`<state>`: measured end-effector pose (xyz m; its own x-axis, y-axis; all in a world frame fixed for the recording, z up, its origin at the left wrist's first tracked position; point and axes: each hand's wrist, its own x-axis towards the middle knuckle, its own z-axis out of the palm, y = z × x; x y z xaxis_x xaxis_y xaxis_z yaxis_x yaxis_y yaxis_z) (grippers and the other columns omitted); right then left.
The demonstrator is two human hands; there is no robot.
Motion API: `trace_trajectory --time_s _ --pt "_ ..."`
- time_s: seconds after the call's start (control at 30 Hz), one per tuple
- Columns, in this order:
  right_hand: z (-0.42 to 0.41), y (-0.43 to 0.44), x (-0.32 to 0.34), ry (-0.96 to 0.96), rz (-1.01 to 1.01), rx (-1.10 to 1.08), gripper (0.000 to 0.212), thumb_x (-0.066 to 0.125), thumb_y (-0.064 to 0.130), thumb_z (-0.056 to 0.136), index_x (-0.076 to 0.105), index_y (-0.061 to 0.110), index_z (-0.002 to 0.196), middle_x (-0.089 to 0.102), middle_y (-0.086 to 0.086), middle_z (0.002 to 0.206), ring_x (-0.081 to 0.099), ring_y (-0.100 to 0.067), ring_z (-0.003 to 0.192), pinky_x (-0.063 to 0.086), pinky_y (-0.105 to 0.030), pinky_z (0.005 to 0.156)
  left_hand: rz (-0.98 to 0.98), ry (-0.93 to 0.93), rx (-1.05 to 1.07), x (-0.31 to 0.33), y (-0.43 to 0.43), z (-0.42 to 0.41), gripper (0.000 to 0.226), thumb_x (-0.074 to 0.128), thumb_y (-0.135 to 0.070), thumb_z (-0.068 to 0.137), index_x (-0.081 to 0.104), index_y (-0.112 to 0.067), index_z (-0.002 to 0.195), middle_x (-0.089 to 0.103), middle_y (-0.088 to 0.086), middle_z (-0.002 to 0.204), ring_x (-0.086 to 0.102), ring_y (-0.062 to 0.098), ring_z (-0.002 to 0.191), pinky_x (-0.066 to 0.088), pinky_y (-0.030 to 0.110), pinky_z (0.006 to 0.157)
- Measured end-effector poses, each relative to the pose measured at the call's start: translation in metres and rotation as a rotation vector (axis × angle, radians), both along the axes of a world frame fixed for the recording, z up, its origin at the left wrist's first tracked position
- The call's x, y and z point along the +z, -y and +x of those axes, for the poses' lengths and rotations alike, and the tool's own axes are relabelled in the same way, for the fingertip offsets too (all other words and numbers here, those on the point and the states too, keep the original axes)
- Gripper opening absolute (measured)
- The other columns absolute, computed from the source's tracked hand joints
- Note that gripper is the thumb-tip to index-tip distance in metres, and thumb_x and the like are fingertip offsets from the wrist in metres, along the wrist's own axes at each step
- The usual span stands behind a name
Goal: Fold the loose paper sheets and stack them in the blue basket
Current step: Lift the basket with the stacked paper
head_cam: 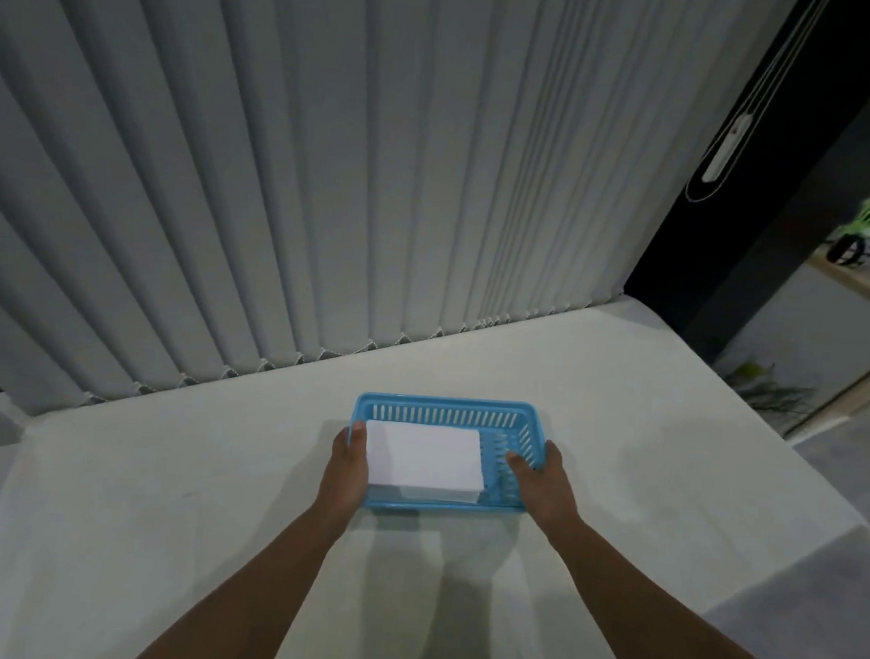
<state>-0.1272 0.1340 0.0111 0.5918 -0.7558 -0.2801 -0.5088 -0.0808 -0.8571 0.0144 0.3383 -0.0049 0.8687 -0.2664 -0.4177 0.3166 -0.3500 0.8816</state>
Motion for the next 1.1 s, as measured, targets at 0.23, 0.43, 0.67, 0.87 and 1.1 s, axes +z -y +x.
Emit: trace_trajectory --time_s 0.23,0.43,0.67,0.87,1.1 --pt "0.009 0.140 0.023 -0.025 -0.058 0.035 0.047 0.057 0.029 0.094 0.042 0.007 0.132 0.058 -0.007 0.116 0.057 -0.024 0.093 0.038 -0.027 0.079 -0.023 0.006 0.054 0.008 0.132 -0.009 0.057 0.023 -0.055 0.096 0.050 -0.015 0.127 0.061 0.011 0.120 0.059 0.028 0.108 0.044 0.041 0.099" --pt "0.037 0.263 0.018 -0.052 -0.074 0.085 0.042 0.056 0.037 0.093 0.048 0.007 0.121 0.066 -0.011 0.112 0.063 -0.023 0.088 0.044 -0.030 0.076 -0.013 -0.006 0.013 -0.013 0.233 0.010 0.082 0.020 -0.080 0.070 0.055 -0.027 0.122 0.065 0.005 0.120 0.061 0.025 0.109 0.042 0.048 0.105" --pt "0.085 0.361 0.011 -0.081 -0.079 0.143 0.040 0.052 0.038 0.095 0.049 0.010 0.122 0.064 -0.007 0.106 0.060 -0.016 0.075 0.043 -0.023 0.057 -0.116 -0.151 0.049 0.014 0.314 0.030 0.075 0.026 -0.077 0.068 0.058 -0.031 0.119 0.066 0.002 0.120 0.063 0.024 0.110 0.046 0.047 0.104" --pt "0.107 0.404 -0.012 -0.124 -0.047 0.168 0.038 0.051 0.040 0.095 0.051 0.012 0.121 0.068 -0.009 0.109 0.064 -0.018 0.078 0.044 -0.023 0.054 -0.209 -0.232 0.104 0.005 0.352 0.045 0.047 0.030 -0.056 0.096 0.061 -0.027 0.116 0.067 0.004 0.119 0.064 0.025 0.110 0.047 0.047 0.104" --pt "0.117 0.421 -0.019 -0.172 -0.066 0.186 0.040 0.049 0.037 0.097 0.047 0.009 0.126 0.058 -0.009 0.113 0.057 -0.026 0.094 0.039 -0.029 0.075 -0.249 -0.244 0.099 -0.003 0.368 0.039 0.043 0.030 -0.050 0.098 0.059 -0.028 0.120 0.066 0.004 0.120 0.064 0.025 0.110 0.049 0.048 0.101"
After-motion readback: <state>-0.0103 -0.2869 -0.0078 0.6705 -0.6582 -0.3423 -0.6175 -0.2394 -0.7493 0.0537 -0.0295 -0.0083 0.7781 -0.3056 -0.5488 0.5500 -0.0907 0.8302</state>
